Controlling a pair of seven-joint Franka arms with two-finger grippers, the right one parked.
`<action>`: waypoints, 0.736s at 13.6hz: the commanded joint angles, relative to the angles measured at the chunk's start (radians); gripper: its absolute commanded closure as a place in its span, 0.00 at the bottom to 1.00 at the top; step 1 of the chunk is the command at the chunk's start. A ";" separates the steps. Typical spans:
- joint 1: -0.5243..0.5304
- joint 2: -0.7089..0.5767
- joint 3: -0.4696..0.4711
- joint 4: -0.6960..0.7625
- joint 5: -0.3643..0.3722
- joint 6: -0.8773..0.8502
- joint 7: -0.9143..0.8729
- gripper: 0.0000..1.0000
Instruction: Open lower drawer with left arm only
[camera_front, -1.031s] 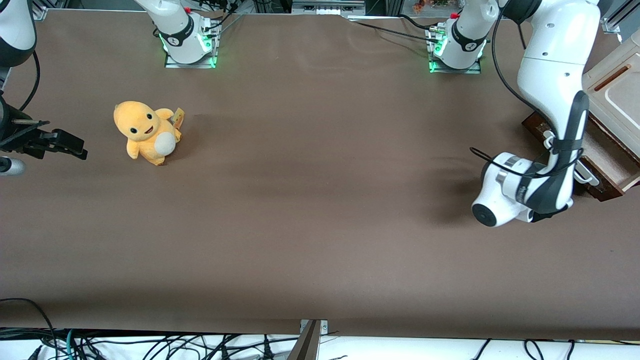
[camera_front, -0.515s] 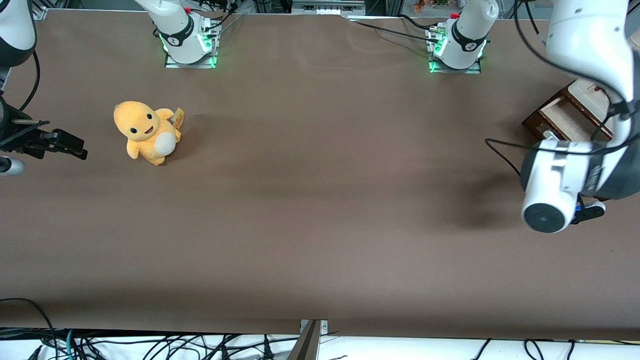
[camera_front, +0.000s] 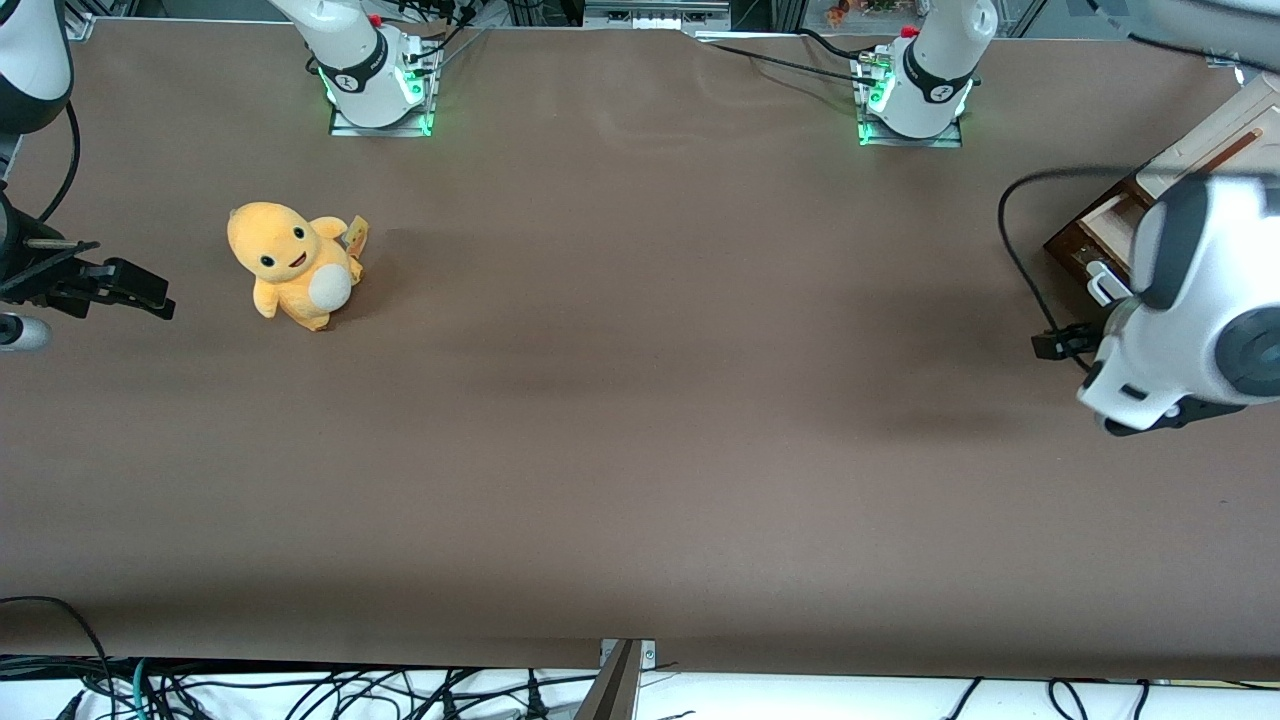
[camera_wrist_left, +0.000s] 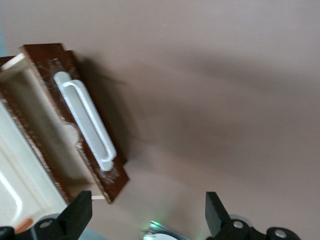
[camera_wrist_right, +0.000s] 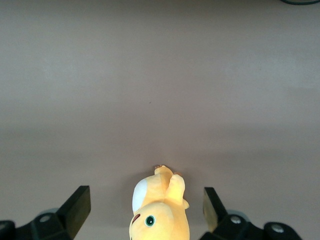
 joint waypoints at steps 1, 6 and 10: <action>0.018 -0.062 0.000 0.026 -0.125 -0.001 0.096 0.00; -0.048 -0.335 0.124 -0.266 -0.275 0.260 0.320 0.00; -0.057 -0.449 0.114 -0.436 -0.204 0.362 0.325 0.00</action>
